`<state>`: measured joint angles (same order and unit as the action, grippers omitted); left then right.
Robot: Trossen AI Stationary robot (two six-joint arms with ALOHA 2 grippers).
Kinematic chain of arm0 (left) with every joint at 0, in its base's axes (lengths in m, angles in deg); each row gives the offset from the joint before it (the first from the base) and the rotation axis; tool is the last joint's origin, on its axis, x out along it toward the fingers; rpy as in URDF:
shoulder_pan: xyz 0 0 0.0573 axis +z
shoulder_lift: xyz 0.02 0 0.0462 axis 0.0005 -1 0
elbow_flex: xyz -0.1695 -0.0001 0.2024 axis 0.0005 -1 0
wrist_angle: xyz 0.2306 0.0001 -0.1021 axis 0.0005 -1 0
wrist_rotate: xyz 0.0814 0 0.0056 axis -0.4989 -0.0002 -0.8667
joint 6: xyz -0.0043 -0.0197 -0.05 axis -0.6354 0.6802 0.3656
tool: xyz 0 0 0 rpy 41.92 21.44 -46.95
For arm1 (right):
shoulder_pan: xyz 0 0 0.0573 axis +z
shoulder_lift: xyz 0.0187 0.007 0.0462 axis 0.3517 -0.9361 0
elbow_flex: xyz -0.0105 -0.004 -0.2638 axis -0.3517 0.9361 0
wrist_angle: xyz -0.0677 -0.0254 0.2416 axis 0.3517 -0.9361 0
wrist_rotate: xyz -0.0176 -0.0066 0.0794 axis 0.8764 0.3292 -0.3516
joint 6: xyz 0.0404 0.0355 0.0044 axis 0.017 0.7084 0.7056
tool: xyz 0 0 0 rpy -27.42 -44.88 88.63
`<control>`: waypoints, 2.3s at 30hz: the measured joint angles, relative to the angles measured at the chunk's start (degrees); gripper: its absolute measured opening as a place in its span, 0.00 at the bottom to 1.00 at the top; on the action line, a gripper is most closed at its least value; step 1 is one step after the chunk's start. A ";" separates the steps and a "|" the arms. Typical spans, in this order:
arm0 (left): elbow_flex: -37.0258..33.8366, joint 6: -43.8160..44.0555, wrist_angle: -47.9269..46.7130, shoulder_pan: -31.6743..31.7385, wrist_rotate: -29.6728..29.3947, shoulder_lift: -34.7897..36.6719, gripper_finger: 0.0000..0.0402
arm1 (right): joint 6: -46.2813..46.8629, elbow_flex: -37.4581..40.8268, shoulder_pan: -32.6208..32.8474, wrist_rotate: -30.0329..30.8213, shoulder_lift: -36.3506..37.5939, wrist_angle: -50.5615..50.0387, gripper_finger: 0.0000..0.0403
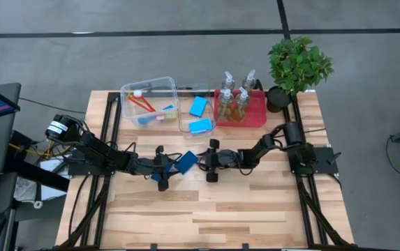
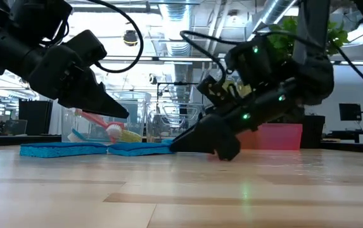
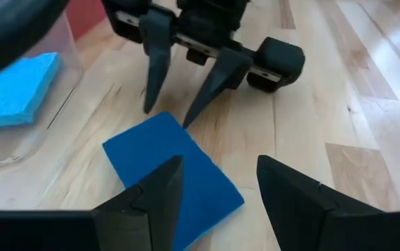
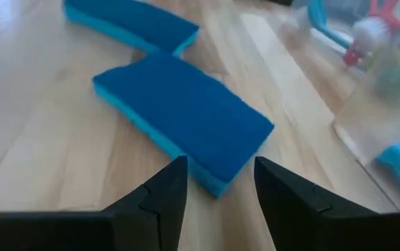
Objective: Pick & Place Kitchen Sink Supplies
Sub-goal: Put the blue sponge into the transparent bin
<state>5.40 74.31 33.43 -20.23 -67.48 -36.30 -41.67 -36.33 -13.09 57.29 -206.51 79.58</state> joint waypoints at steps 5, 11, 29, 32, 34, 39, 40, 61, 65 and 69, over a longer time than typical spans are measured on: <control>0.00 0.00 -0.86 0.00 0.00 0.00 0.46 | 4.00 -0.36 -1.52 -2.03 -1.95 4.26 0.39; 0.00 1.63 -3.50 0.34 0.05 -0.02 0.46 | 7.19 -0.43 -3.05 -6.79 -1.99 6.01 0.39; 0.00 2.80 -3.39 0.76 0.02 -0.02 0.46 | 7.40 -0.35 -3.04 -7.71 -1.76 6.11 0.04; 0.00 2.82 -3.39 0.76 0.02 -0.02 0.46 | 7.24 0.31 -2.82 -7.28 -0.28 5.62 0.01; 0.00 2.82 -3.34 0.76 0.02 -0.02 0.46 | 6.83 1.21 -2.46 -6.90 1.53 5.12 0.01; 0.00 2.77 -3.19 0.76 0.02 -0.02 0.46 | 5.82 3.25 -0.95 -6.97 6.74 5.05 0.01; 0.00 2.57 -3.19 0.76 0.02 -0.02 0.46 | 5.20 3.50 -0.43 -6.92 7.56 4.73 0.01; 0.07 6.66 1.75 1.42 7.94 -0.04 0.46 | -3.80 3.77 5.76 -4.08 17.14 -5.72 0.00; 0.07 13.13 1.81 4.24 14.59 -0.04 0.46 | -3.79 3.77 5.93 -3.73 17.14 -5.74 0.00; 0.07 17.25 3.48 6.01 20.69 -0.04 0.46 | -4.24 3.77 5.93 -2.88 17.14 -5.64 0.00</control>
<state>5.47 91.56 36.91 -14.23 -46.79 -36.35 -45.91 -32.56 -7.16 54.41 -189.38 73.94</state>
